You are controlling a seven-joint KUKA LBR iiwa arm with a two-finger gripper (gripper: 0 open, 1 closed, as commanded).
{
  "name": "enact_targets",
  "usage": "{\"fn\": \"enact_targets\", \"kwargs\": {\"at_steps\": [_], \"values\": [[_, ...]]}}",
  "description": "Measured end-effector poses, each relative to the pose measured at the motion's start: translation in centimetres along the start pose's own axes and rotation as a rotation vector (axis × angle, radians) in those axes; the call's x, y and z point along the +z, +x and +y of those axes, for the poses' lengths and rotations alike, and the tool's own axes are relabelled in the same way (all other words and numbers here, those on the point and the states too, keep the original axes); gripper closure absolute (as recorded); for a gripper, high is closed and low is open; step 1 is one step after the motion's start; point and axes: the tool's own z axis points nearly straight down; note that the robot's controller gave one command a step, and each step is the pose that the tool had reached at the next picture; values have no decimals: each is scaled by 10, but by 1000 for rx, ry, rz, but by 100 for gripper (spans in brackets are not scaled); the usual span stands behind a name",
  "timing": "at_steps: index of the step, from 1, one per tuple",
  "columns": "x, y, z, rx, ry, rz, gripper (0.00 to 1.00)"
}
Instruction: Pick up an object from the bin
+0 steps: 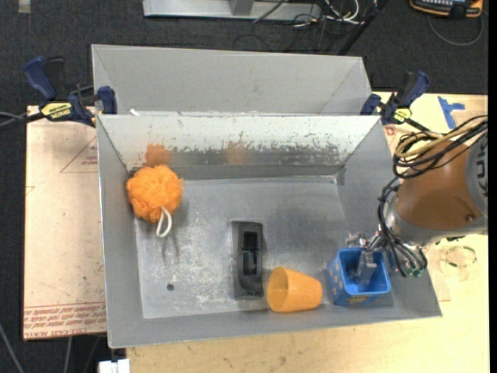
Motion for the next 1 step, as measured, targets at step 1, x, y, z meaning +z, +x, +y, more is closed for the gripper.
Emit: {"fn": "enact_targets", "kwargs": {"at_steps": [1], "values": [[-132,-10,0,18,0,-3,100]]}}
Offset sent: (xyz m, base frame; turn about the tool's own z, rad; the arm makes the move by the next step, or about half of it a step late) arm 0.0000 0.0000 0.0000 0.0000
